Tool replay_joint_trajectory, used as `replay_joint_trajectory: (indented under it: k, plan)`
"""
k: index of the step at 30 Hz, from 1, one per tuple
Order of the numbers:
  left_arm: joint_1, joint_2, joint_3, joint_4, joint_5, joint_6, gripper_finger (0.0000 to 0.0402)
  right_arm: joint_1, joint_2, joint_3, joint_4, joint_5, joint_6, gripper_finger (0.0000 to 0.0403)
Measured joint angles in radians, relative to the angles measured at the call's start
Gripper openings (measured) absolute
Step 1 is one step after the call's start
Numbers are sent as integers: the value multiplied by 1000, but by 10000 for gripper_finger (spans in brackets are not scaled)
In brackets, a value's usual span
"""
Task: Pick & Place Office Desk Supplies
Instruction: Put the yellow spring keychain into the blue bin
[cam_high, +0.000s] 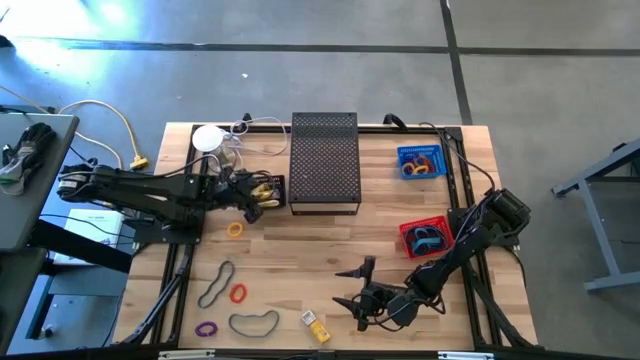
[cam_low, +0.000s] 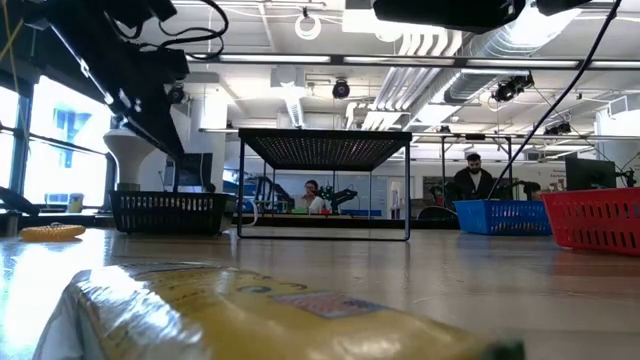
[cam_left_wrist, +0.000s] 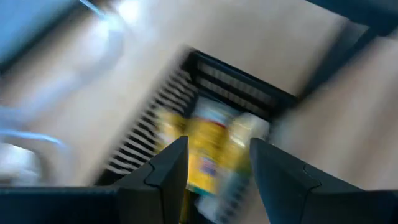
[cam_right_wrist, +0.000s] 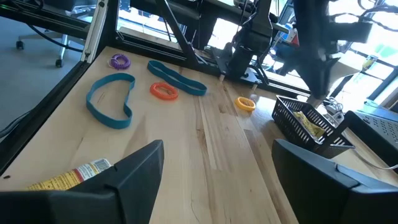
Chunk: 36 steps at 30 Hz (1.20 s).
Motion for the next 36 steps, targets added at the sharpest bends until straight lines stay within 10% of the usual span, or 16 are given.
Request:
replay_joint_trajectory:
  k: [9,22,36]
  plan:
    - [-87,-2,49,-209,606,-164,166,0,0,0,-1,0,0,288]
    - [-257,29,49,-342,322,-520,166,-5,0,0,-8,0,3,288]
    - [-280,292,26,-323,331,-604,166,-6,1,0,-26,-26,3,288]
